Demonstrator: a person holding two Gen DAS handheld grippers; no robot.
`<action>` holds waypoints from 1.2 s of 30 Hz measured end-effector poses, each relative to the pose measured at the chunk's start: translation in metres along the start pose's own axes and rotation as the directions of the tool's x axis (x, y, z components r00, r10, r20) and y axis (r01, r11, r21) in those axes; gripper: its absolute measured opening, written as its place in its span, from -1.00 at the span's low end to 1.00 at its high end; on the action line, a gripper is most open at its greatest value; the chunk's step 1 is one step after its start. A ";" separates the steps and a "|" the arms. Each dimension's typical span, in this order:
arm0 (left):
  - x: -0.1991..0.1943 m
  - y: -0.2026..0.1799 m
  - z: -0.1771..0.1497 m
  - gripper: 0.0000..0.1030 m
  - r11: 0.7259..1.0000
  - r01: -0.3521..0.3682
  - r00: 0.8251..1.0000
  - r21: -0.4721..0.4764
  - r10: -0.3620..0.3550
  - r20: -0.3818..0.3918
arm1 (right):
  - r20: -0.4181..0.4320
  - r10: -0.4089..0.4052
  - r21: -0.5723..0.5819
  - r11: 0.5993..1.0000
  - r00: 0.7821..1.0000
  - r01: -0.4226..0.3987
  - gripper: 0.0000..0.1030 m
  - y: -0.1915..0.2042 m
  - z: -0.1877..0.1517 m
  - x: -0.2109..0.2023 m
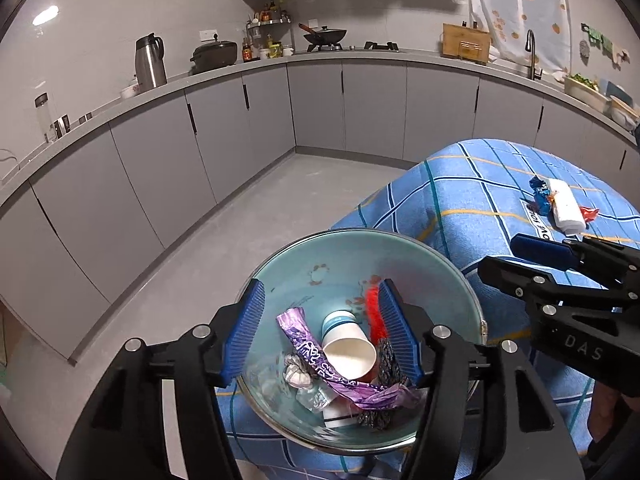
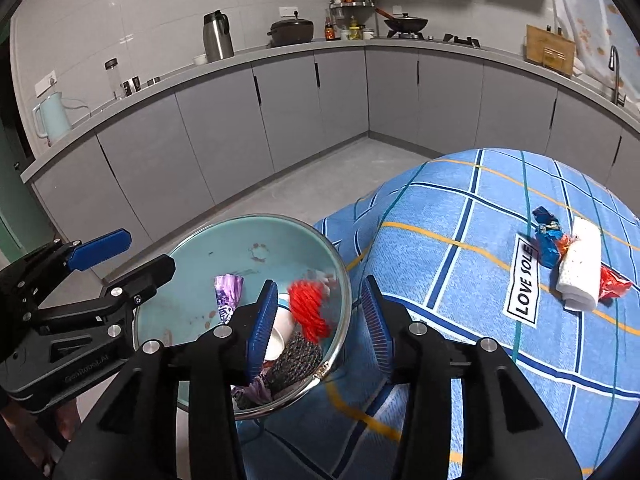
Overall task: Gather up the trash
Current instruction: 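Open both tools over the bucket to drop the wrapper and net bag, then move both open tools back to the paper towel roll and snack wrapper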
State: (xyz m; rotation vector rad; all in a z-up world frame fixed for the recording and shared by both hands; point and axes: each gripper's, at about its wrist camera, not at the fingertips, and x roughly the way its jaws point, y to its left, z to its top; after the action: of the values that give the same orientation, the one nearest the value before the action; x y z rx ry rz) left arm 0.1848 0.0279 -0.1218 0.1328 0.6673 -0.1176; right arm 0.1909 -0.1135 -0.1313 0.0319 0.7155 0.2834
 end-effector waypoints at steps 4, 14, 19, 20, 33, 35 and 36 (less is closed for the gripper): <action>-0.002 0.000 0.000 0.34 1.000 -0.009 1.000 -0.005 0.009 0.008 | 0.009 -0.001 0.005 1.000 1.000 0.001 -0.09 -0.002 -0.001 -0.005; -0.013 -0.001 0.002 0.47 1.000 -0.019 0.999 -0.005 0.019 0.030 | 0.045 0.008 0.006 1.000 0.999 -0.008 -0.05 0.000 0.001 -0.020; -0.023 -0.002 0.004 0.52 1.000 -0.029 0.999 -0.006 0.029 0.045 | 0.065 0.014 0.015 1.000 0.998 -0.015 0.00 -0.002 0.001 -0.031; -0.025 -0.003 0.004 0.54 1.000 -0.029 0.998 -0.005 0.030 0.049 | 0.072 0.014 0.018 1.000 0.997 -0.015 0.02 -0.004 0.001 -0.034; -0.040 -0.022 0.012 0.76 0.998 -0.054 0.995 0.029 0.051 0.084 | 0.116 0.004 0.039 0.999 0.993 -0.008 0.19 -0.016 -0.001 -0.059; -0.042 -0.023 0.013 0.87 0.998 -0.063 0.994 0.025 0.061 0.092 | 0.123 0.003 0.041 0.999 0.992 -0.008 0.25 -0.018 -0.002 -0.062; -0.043 -0.024 0.014 0.88 0.998 -0.063 0.994 0.025 0.061 0.094 | 0.129 -0.002 0.044 0.999 0.992 -0.004 0.27 -0.020 -0.002 -0.064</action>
State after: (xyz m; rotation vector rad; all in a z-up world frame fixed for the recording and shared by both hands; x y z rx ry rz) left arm 0.1563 0.0053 -0.0866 0.1736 0.5685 -0.0729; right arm 0.1486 -0.1496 -0.0945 0.0923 0.5930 0.2639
